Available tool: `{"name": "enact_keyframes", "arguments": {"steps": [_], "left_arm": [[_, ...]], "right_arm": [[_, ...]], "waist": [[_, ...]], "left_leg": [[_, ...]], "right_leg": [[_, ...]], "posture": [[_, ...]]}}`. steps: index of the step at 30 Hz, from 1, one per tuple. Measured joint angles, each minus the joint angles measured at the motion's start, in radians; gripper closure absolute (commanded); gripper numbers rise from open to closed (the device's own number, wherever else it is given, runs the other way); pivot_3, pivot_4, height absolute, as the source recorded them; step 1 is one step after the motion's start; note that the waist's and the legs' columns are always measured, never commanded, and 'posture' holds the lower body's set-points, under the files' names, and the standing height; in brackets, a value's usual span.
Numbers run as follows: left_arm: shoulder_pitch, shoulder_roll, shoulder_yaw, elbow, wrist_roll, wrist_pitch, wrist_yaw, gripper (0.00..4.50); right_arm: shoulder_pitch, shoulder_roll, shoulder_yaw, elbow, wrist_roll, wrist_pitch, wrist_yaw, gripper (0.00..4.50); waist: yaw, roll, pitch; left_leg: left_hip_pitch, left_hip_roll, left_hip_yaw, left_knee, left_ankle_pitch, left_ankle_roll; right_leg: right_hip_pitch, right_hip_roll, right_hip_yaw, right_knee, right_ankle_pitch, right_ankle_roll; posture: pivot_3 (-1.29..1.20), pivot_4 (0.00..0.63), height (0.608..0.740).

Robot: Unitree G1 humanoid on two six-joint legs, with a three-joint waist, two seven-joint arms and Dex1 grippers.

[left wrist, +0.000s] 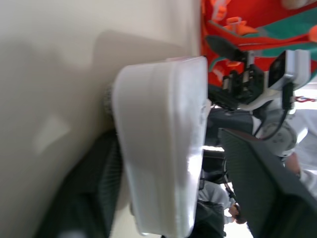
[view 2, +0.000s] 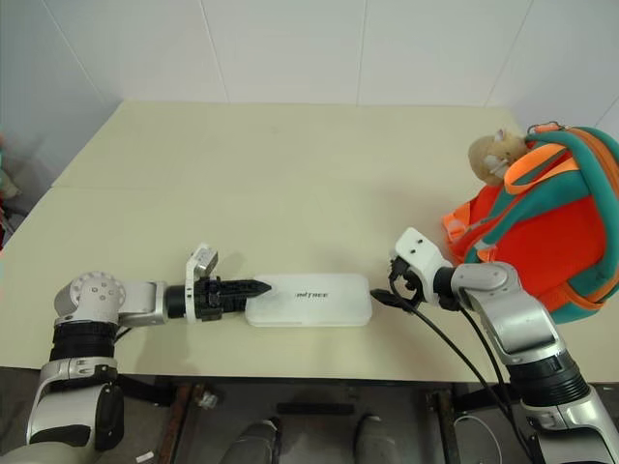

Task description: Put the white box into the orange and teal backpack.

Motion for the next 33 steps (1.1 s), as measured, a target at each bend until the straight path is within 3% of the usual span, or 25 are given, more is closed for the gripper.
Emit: {"name": "enact_keyframes", "arguments": {"steps": [3,16,27,29,33], "left_arm": [[0.008,-0.003,-0.004,-0.005,0.0,0.003,-0.011,2.91],[-0.011,-0.003,-0.015,0.001,0.002,-0.011,-0.063,3.09],[-0.049,-0.015,0.016,0.061,0.003,-0.021,-0.114,3.22],[-0.067,-0.02,0.018,0.085,0.005,-0.031,-0.119,3.22],[-0.13,-0.022,0.055,0.158,0.005,-0.059,-0.14,3.24]], "right_arm": [[0.0,-0.004,0.0,0.002,-0.008,0.0,0.0,0.0],[0.034,0.008,-0.107,-0.06,0.034,0.045,-0.051,0.0],[0.223,0.133,-0.515,-0.314,0.291,0.219,-0.18,0.0],[0.25,0.15,-0.602,-0.353,0.363,0.251,-0.2,0.0],[0.282,0.155,-0.753,-0.411,0.488,0.303,-0.233,0.0]], "waist": [[0.0,0.0,0.0],[0.003,-0.001,0.0],[0.002,-0.001,0.0],[0.001,-0.001,0.0],[0.002,-0.001,0.0]], "left_leg": [[0.0,0.0,0.0,0.0,0.0,0.0],[-0.001,0.0,0.0,0.0,0.0,0.0],[-0.002,0.0,0.0,0.0,0.0,0.0],[-0.003,0.0,0.0,0.0,0.0,0.0],[-0.003,0.0,0.0,0.0,0.0,0.0]], "right_leg": [[0.0,0.0,0.0,0.0,0.0,0.0],[0.0,0.0,0.0,-0.001,-0.001,-0.002],[-0.001,0.0,0.0,-0.003,-0.001,-0.003],[-0.001,0.0,0.0,-0.005,-0.005,-0.011],[-0.001,0.0,0.0,-0.005,-0.006,-0.013]], "posture": [[0.0,0.15,0.74],[0.0,0.15,0.74],[0.0,0.15,0.74],[0.0,0.15,0.74],[0.0,0.15,0.74]]}}
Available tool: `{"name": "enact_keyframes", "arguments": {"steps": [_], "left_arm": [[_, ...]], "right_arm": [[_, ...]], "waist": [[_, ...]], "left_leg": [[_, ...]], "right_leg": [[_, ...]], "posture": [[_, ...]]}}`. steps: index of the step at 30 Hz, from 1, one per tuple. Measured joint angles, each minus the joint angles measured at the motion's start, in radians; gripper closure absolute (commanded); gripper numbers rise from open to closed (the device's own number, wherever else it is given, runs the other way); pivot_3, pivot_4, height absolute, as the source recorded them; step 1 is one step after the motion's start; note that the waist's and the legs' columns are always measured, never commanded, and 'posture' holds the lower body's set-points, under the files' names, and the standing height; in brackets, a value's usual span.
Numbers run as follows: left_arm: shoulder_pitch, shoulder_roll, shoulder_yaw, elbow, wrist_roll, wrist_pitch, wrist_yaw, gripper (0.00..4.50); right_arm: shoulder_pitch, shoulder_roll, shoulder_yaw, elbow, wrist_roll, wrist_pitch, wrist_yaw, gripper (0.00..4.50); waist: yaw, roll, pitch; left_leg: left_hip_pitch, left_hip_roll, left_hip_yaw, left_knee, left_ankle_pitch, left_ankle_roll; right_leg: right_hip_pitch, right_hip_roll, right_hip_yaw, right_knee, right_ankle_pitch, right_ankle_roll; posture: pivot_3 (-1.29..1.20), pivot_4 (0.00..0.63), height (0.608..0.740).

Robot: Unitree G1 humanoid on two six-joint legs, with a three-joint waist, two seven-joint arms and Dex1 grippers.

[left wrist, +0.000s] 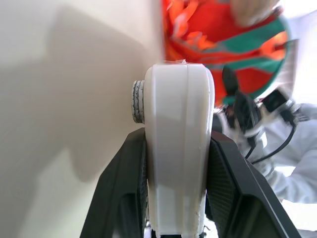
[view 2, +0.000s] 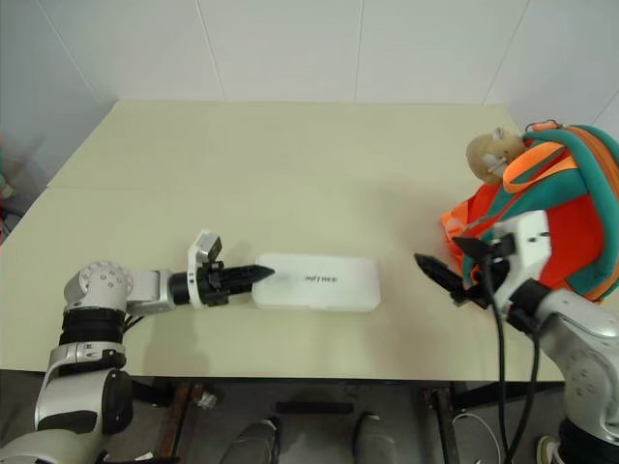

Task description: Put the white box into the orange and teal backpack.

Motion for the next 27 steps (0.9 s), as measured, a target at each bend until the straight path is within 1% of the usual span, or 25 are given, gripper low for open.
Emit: {"name": "enact_keyframes", "arguments": {"steps": [2,4,6,12,16,20,21,23,24,27], "left_arm": [[-0.032,0.001,0.028,0.033,0.0,-0.015,-0.012,3.24],[-0.044,0.002,0.048,0.042,0.0,-0.023,-0.019,3.24],[-0.053,0.0,0.057,0.061,-0.001,-0.025,-0.021,3.24],[-0.068,-0.008,0.069,0.071,0.0,-0.018,-0.021,3.24],[-0.073,-0.025,0.08,0.07,0.0,-0.015,-0.018,3.24],[-0.073,-0.035,0.085,0.067,0.0,-0.007,-0.008,3.24],[-0.073,-0.035,0.089,0.064,0.0,-0.006,-0.004,3.24],[-0.072,-0.036,0.1,0.054,-0.001,-0.003,0.008,3.24],[-0.071,-0.037,0.107,0.046,-0.001,0.0,0.015,3.24],[-0.068,-0.041,0.134,0.018,-0.004,0.01,0.035,3.24]], "right_arm": [[0.037,-0.002,-0.06,-0.011,0.031,-0.005,-0.01,0.0],[0.07,-0.012,-0.09,-0.01,0.038,-0.011,-0.02,0.0],[0.093,-0.03,-0.106,-0.01,0.041,-0.021,-0.029,0.0],[0.124,-0.034,-0.123,0.006,0.031,-0.095,-0.074,0.0],[0.029,-0.019,-0.058,0.124,-0.06,-0.213,-0.16,0.0],[-0.072,0.01,0.007,0.219,-0.093,-0.263,-0.22,0.0],[-0.095,0.011,0.027,0.238,-0.095,-0.266,-0.227,0.0],[-0.14,0.017,0.064,0.275,-0.104,-0.281,-0.24,0.0],[-0.158,0.021,0.079,0.29,-0.109,-0.287,-0.248,0.0],[-0.198,0.025,0.113,0.342,-0.139,-0.316,-0.28,0.61]], "waist": [[0.0,0.0,0.0],[-0.001,0.0,0.0],[-0.002,0.0,0.0],[-0.001,0.0,0.0],[-0.005,0.0,0.0],[-0.005,0.0,0.0],[-0.005,0.0,0.0],[-0.005,0.0,0.0],[-0.004,0.0,0.0],[-0.003,0.0,0.0]], "left_leg": [[0.0,0.0,0.0,0.0,0.0,0.0],[0.0,0.0,0.001,-0.001,-0.001,0.0],[0.0,0.0,0.001,-0.001,-0.001,0.001],[0.0,0.0,0.001,-0.001,-0.001,0.001],[0.0,0.0,0.001,-0.001,0.0,0.001],[0.0,0.0,0.001,-0.002,0.0,0.001],[0.0,0.0,0.001,-0.002,0.0,0.001],[0.0,0.0,0.001,-0.003,0.0,0.001],[0.0,0.0,0.001,-0.003,0.0,0.001],[0.0,0.0,0.001,-0.004,0.0,0.0]], "right_leg": [[0.0,0.0,0.0,-0.001,0.0,0.0],[0.0,0.0,0.0,-0.003,0.0,0.0],[0.0,0.0,0.0,-0.003,0.0,0.001],[0.0,0.0,0.0,-0.003,0.0,0.001],[0.0,0.0,0.0,-0.003,0.001,0.0],[0.0,0.0,0.0,-0.003,0.001,0.001],[0.0,0.0,0.0,-0.003,0.002,0.003],[-0.001,0.0,0.0,-0.002,0.008,0.014],[-0.001,0.0,0.0,-0.002,0.008,0.015],[-0.001,0.0,0.0,-0.002,0.008,0.015]], "posture": [[0.0,0.15,0.74],[0.0,0.15,0.74],[0.0,0.15,0.74],[0.0,0.15,0.74],[0.0,0.15,0.74],[0.0,0.15,0.74],[0.0,0.15,0.74],[0.0,0.15,0.74],[0.0,0.15,0.74],[0.0,0.15,0.74]]}}
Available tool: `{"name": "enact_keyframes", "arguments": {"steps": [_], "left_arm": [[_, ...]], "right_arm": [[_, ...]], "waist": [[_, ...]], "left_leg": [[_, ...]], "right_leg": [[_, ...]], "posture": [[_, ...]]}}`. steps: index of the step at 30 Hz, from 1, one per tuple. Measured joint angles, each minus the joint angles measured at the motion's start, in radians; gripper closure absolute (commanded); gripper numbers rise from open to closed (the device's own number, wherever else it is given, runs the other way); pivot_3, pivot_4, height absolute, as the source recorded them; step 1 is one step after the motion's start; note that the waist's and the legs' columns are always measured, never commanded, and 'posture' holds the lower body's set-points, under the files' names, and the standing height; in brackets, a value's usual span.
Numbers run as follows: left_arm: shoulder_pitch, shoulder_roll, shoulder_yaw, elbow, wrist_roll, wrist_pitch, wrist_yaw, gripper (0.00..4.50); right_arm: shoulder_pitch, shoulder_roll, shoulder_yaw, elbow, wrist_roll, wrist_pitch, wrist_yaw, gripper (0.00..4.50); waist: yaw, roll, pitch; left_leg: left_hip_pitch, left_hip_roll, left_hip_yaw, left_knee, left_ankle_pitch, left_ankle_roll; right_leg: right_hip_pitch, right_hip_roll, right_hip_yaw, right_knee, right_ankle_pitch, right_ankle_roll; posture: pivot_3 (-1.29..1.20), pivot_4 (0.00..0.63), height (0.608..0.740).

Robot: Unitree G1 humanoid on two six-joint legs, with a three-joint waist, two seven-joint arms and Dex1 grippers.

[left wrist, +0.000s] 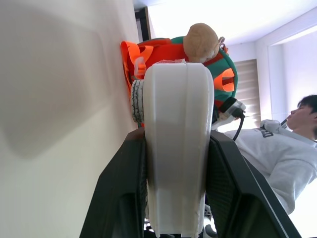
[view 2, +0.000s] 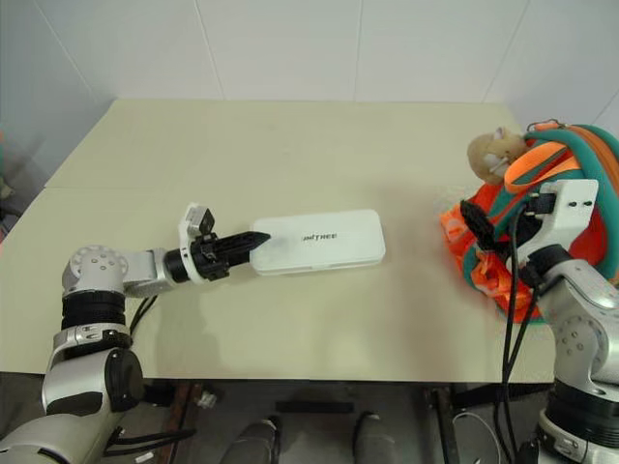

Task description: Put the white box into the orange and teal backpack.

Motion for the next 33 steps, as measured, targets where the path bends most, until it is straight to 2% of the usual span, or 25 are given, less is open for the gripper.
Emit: {"name": "enact_keyframes", "arguments": {"steps": [9,11,12,20,30,33], "left_arm": [[0.032,-0.022,0.098,-0.057,-0.005,0.006,0.073,3.24],[0.032,-0.014,0.123,-0.058,-0.004,-0.01,0.088,3.24],[0.032,-0.009,0.132,-0.057,-0.003,-0.019,0.096,3.24],[-0.004,0.078,0.159,0.04,0.025,-0.126,0.111,3.24],[-0.086,0.194,0.1,0.201,0.103,-0.283,0.027,3.24],[-0.109,0.211,0.082,0.24,0.121,-0.321,-0.004,3.24]], "right_arm": [[-0.1,0.002,0.064,0.037,-0.021,-0.005,-0.039,3.73],[-0.138,0.001,0.081,0.034,0.001,0.021,-0.034,4.37],[-0.153,0.001,0.088,0.028,0.012,0.035,-0.032,4.5],[-0.207,0.002,0.166,-0.082,0.14,0.162,-0.006,4.5],[-0.416,0.036,0.282,-0.228,0.457,0.338,-0.002,4.5],[-0.459,0.007,0.305,-0.25,0.56,0.369,0.028,4.5]], "waist": [[-0.005,0.0,0.0],[-0.013,0.0,0.0],[-0.017,0.0,0.0],[-0.024,0.0,0.0],[-0.022,0.001,0.001],[-0.022,0.001,0.001]], "left_leg": [[0.0,0.0,0.0,0.0,0.0,0.0],[0.0,0.0,0.0,0.0,0.0,0.0],[0.0,0.0,0.0,0.0,0.0,0.0],[0.0,0.0,0.0,-0.001,0.0,0.0],[-0.002,0.0,0.0,-0.005,-0.001,0.0],[-0.003,0.0,0.0,-0.006,-0.001,0.0]], "right_leg": [[0.0,0.0,0.0,0.001,0.0,0.001],[0.0,0.0,0.0,0.001,0.0,0.001],[0.0,0.0,0.0,0.001,0.0,0.001],[-0.002,0.0,0.0,0.001,0.0,0.0],[-0.005,0.0,0.0,0.002,0.0,0.001],[-0.005,0.0,0.0,0.004,-0.001,0.001]], "posture": [[0.0,0.15,0.74],[0.0,0.15,0.74],[0.0,0.15,0.74],[0.0,0.15,0.74],[0.0,0.15,0.74],[0.0,0.15,0.74]]}}
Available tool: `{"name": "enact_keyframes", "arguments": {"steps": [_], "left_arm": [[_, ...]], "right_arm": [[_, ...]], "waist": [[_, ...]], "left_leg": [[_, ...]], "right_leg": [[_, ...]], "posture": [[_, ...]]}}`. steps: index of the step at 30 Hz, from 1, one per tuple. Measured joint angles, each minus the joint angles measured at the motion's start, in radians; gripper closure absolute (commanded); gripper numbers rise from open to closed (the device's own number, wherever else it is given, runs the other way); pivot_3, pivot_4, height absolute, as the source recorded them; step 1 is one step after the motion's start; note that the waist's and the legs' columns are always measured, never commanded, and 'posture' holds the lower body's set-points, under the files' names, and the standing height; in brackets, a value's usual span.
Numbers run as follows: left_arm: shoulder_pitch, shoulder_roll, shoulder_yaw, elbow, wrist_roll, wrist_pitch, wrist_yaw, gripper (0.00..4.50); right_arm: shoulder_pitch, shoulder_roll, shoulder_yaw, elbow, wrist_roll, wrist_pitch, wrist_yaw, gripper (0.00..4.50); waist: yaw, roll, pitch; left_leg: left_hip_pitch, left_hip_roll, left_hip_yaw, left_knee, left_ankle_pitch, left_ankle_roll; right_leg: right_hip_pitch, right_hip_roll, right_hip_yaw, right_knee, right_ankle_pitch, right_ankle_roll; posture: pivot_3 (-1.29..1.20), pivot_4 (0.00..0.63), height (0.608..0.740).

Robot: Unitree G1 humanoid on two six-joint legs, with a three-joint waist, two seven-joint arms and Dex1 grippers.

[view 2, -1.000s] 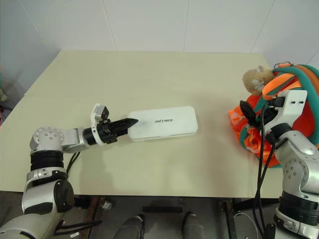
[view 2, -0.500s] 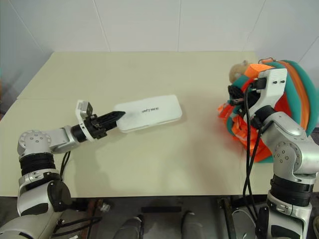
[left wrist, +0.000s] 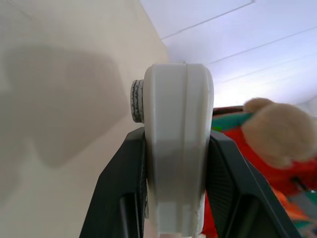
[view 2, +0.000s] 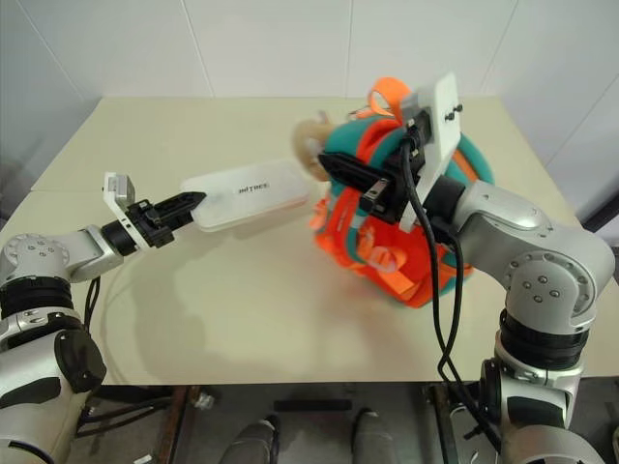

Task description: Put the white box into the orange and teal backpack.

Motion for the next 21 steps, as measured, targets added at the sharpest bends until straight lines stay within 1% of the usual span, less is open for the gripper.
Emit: {"name": "enact_keyframes", "arguments": {"steps": [2,5,9,12,15,18,21], "left_arm": [[-0.009,0.013,-0.007,0.013,0.011,-0.015,-0.015,3.24],[-0.024,0.036,-0.024,0.044,0.035,-0.044,-0.048,3.24],[-0.03,0.047,-0.051,0.063,0.065,-0.076,-0.079,3.24],[-0.031,0.064,-0.075,0.075,0.098,-0.122,-0.112,3.24],[-0.03,0.068,-0.102,0.071,0.116,-0.179,-0.167,3.24],[-0.008,0.075,-0.122,0.034,0.131,-0.253,-0.245,3.24],[0.027,0.078,-0.119,-0.012,0.134,-0.353,-0.322,3.24]], "right_arm": [[-0.013,-0.022,0.012,-0.017,0.05,0.018,0.022,4.5],[-0.011,-0.108,0.038,-0.053,0.129,0.041,0.096,4.5],[0.042,-0.193,0.04,-0.084,0.149,0.031,0.186,4.5],[0.145,-0.283,0.082,-0.126,0.061,-0.017,0.311,4.5],[0.237,-0.326,0.125,-0.138,-0.057,-0.114,0.415,4.5],[0.326,-0.344,0.157,-0.139,-0.168,-0.215,0.492,4.5],[0.353,-0.344,0.164,-0.131,-0.23,-0.283,0.536,4.5]], "waist": [[0.001,0.0,0.0],[0.002,0.0,0.0],[0.002,-0.001,0.0],[0.002,-0.001,0.001],[0.001,-0.002,0.001],[-0.002,-0.002,0.001],[-0.001,-0.002,0.001]], "left_leg": [[-0.001,0.0,0.0,0.0,-0.001,0.0],[-0.001,0.0,0.0,0.0,-0.001,0.001],[-0.001,0.0,0.0,0.001,-0.002,0.001],[-0.001,0.0,0.0,0.003,-0.002,0.001],[-0.001,0.0,0.0,0.004,-0.002,0.001],[0.0,0.0,0.001,0.005,-0.002,0.001],[0.0,0.0,0.001,0.005,-0.002,0.0]], "right_leg": [[0.0,0.0,0.0,0.0,-0.001,0.0],[0.0,0.0,0.0,0.0,-0.002,0.001],[0.0,0.0,0.0,0.0,-0.002,0.001],[0.0,0.0,0.0,0.0,-0.002,0.002],[0.0,0.0,0.0,-0.002,-0.002,0.002],[0.0,0.0,0.0,-0.001,-0.002,0.002],[0.0,0.0,0.0,0.0,-0.003,0.001]], "posture": [[0.0,0.15,0.74],[0.0,0.15,0.74],[0.0,0.15,0.74],[0.0,0.15,0.74],[0.0,0.15,0.74],[0.0,0.15,0.74],[0.0,0.15,0.74]]}}
